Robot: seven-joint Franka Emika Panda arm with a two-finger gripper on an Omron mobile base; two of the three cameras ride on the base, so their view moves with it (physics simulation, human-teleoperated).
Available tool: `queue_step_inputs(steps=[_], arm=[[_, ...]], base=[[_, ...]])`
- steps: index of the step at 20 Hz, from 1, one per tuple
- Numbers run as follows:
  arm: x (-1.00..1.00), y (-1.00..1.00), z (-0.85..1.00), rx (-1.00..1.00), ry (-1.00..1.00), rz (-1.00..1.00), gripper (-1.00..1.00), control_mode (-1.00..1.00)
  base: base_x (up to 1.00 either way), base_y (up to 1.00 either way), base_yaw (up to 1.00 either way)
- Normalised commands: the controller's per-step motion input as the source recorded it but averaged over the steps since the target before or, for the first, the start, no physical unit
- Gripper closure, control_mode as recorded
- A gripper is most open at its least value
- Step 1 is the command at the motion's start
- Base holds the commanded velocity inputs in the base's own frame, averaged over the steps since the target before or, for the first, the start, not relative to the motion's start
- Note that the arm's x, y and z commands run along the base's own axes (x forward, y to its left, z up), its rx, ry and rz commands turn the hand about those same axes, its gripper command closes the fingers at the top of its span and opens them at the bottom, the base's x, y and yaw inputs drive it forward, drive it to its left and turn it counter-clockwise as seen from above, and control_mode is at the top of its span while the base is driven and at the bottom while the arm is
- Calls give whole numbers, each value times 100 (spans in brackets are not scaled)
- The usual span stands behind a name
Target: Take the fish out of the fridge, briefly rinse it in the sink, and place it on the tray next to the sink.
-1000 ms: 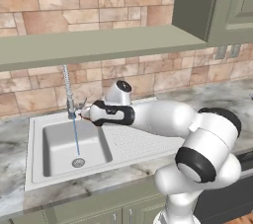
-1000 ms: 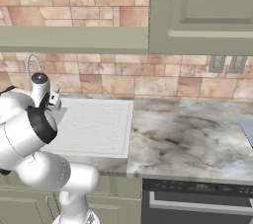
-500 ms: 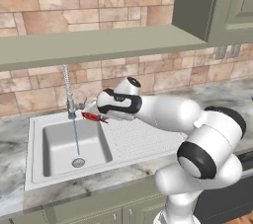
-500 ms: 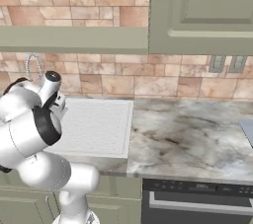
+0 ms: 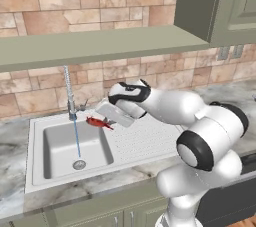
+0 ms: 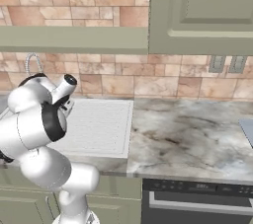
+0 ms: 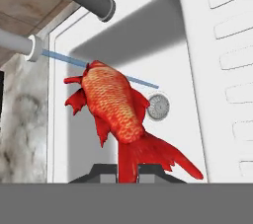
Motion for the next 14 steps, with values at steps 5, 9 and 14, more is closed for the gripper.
queue_step_inputs(steps=[5,9,14], arm=[[43,5,-14,0,16,0,100,-100],[45,39,-8,0,19,0,100,-100],[2,48,-2,8,20,0,100,-100]], base=[[0,0,0],[0,0,0],[0,0,0]])
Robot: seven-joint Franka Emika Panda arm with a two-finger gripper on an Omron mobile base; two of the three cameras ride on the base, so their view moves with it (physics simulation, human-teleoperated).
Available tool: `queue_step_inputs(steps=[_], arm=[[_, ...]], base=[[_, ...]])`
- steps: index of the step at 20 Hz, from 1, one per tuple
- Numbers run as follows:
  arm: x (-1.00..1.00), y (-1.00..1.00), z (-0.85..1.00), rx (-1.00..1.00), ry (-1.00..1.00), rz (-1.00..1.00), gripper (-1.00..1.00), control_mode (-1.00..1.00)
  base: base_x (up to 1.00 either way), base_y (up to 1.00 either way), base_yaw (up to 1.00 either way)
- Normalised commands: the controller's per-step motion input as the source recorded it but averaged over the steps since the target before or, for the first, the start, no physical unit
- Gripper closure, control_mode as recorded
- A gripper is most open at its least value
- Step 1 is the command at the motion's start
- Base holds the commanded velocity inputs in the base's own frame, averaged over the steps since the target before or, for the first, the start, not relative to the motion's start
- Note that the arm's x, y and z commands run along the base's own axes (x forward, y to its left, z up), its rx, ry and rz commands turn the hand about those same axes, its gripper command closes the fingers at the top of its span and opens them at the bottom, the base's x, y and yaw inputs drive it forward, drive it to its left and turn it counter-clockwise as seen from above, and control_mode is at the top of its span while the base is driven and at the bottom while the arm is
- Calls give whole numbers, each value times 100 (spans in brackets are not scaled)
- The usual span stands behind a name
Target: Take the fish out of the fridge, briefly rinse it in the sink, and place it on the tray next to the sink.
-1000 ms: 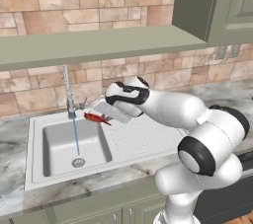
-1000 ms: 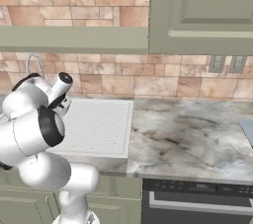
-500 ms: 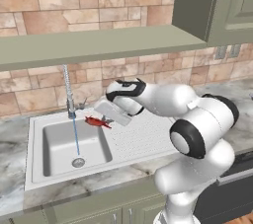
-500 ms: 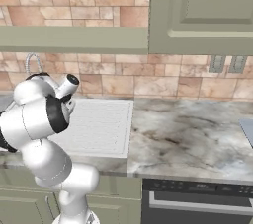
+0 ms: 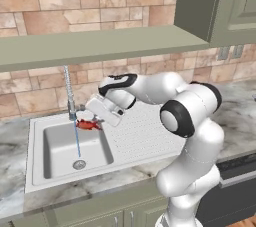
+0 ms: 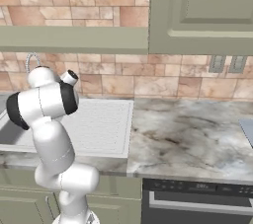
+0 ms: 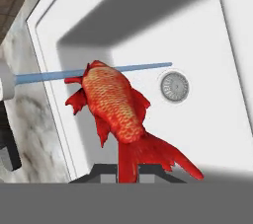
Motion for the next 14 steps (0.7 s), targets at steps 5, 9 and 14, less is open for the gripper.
queue_step_inputs(steps=[5,9,14], arm=[[3,18,0,15,6,0,100,-100],[15,12,0,9,0,-1,100,-100],[36,7,-13,0,1,-7,100,-100]], base=[[0,0,0],[0,0,0],[0,0,0]])
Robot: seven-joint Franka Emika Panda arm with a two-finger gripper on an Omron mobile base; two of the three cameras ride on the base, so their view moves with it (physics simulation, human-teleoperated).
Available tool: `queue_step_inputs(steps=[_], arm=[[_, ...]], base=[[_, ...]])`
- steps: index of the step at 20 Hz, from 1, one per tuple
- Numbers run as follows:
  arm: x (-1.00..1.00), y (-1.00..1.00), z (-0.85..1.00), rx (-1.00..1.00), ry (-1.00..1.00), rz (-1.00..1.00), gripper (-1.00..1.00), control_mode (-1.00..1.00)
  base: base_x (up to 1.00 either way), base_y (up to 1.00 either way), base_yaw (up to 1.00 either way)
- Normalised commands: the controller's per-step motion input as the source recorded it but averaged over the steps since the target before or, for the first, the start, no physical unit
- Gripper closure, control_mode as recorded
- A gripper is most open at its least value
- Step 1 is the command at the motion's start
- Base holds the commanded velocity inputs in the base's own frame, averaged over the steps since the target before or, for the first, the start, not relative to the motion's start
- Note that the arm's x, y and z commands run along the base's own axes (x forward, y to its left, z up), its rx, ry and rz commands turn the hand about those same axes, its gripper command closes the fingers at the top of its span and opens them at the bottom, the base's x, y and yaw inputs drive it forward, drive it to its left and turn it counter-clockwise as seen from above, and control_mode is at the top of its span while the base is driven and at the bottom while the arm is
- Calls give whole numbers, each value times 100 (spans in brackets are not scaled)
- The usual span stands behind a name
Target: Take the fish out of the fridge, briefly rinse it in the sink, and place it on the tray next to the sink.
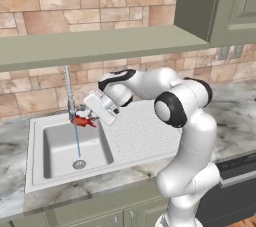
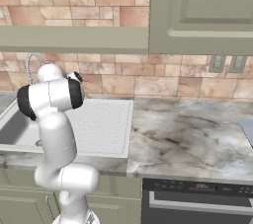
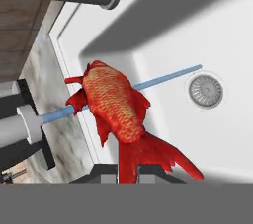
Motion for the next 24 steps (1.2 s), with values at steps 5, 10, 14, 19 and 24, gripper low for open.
queue_step_inputs(steps=[5,10,14,19,24], arm=[[46,5,-6,-2,11,-6,100,-100],[25,22,-13,-4,18,-1,100,-100],[-8,16,-3,1,31,1,100,-100],[-67,1,6,10,7,1,100,-100],[-100,0,32,16,0,0,100,-100]], base=[[0,0,0],[0,0,0],[0,0,0],[0,0,0],[0,0,0]])
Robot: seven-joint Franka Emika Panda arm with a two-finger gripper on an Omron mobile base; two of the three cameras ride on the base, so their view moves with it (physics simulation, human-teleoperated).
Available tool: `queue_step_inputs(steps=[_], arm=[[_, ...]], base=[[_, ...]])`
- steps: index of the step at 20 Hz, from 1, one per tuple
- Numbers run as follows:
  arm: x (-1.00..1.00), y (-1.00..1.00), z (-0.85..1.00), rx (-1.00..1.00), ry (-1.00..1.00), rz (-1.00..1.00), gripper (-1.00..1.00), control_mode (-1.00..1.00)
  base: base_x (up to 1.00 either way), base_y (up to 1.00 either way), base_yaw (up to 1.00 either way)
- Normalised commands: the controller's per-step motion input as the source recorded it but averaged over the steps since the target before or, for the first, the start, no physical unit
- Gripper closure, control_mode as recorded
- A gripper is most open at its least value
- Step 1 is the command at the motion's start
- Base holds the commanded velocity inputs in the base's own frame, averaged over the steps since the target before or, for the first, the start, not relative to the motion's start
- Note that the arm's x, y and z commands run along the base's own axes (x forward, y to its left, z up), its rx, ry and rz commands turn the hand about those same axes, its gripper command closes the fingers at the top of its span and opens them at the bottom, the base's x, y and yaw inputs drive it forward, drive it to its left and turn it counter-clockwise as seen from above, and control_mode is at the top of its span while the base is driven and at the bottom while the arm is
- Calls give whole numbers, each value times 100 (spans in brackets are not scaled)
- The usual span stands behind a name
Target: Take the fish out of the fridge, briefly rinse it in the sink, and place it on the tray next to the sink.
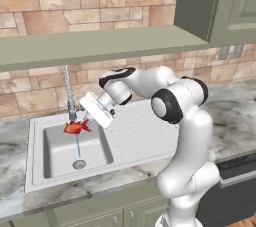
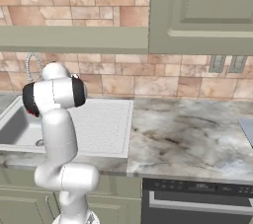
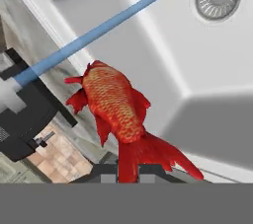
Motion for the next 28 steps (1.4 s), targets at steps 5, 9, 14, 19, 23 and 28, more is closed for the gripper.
queue_step_inputs(steps=[5,9,14,19,23,28], arm=[[-100,-2,38,20,-1,0,100,-100],[-100,-13,90,10,-28,-7,100,-100],[-98,0,100,-18,-35,-12,100,-100],[-100,0,93,-57,-36,-1,100,-100],[-100,-4,90,-60,-31,0,100,-100],[-100,-30,100,-51,-29,-6,100,-100]], base=[[0,0,0],[0,0,0],[0,0,0],[0,0,0],[0,0,0],[0,0,0]])
